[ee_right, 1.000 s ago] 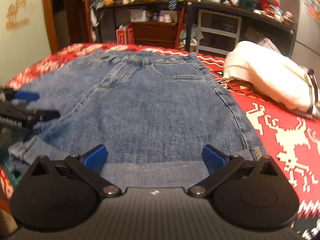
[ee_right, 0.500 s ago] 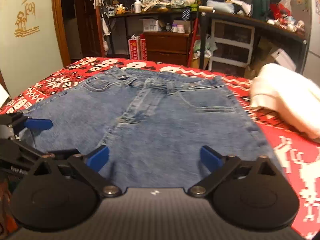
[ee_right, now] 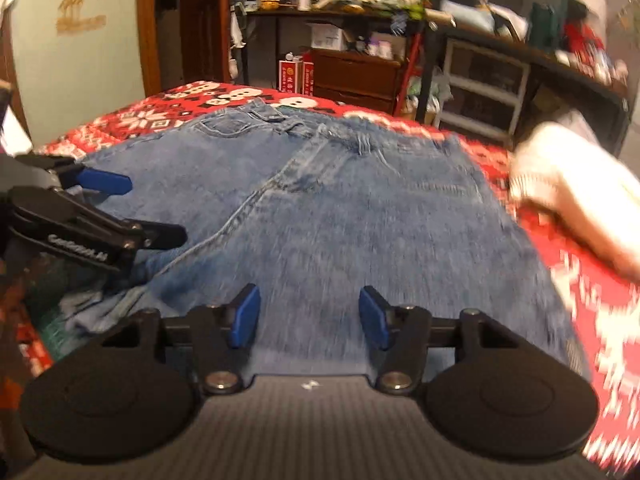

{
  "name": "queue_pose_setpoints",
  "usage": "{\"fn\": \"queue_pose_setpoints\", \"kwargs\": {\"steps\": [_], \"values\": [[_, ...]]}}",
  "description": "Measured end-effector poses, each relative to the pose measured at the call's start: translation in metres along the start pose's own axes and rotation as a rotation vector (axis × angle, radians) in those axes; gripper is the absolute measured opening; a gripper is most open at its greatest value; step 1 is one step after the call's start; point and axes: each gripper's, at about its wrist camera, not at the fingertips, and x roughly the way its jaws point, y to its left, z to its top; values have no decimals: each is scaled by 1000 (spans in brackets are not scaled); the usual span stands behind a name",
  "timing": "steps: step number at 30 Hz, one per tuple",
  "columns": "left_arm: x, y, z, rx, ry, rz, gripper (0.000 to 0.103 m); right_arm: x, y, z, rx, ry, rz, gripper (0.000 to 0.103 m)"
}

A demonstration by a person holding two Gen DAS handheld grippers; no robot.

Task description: Fold clothes

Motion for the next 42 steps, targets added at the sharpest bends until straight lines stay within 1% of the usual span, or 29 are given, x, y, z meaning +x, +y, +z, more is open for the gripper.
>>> {"fn": "queue_pose_setpoints", "kwargs": {"steps": [3,5,8,10,15,17,19,21,24,26,31,34,36,37,38,42], "values": [[0,0,0,0,-1,0,103,-6,-4,1,26,22,13,60],[0,0,0,0,-2,0,103,-12,-14,4,81,-2,23,60],[0,0,0,0,-3,0,103,-18,-34,11,122,-36,-31,60],[0,1,-1,1,-3,0,103,-15,-49,15,132,-40,-65,60],[0,1,-1,1,-3,0,103,0,-85,16,141,-39,-102,60],[0,1,-1,1,-3,0,103,7,-94,15,137,-37,-100,61],[0,0,-1,1,-3,0,103,16,-99,13,121,-17,-108,62],[-1,0,-1,3,-4,-2,103,17,-104,8,127,-30,-102,62],[-1,0,-1,3,-7,-3,103,10,-105,1,122,-30,-109,62],[-1,0,-1,3,-7,-3,103,3,-105,-6,122,-25,-120,65],[-1,0,-2,3,-8,-3,103,-12,-107,-16,134,-9,-129,66],[-1,0,-2,2,-11,-3,103,-17,-110,-11,158,-15,-121,62],[0,0,-2,2,-11,-3,103,-16,-114,-2,172,-35,-127,53],[0,0,-2,2,-11,-3,103,-15,-116,2,180,-43,-132,44],[0,0,-2,3,-11,-3,103,-12,-119,7,188,-47,-135,37],[-1,0,-2,2,-11,-2,103,6,-134,24,227,-47,-150,33]]}}
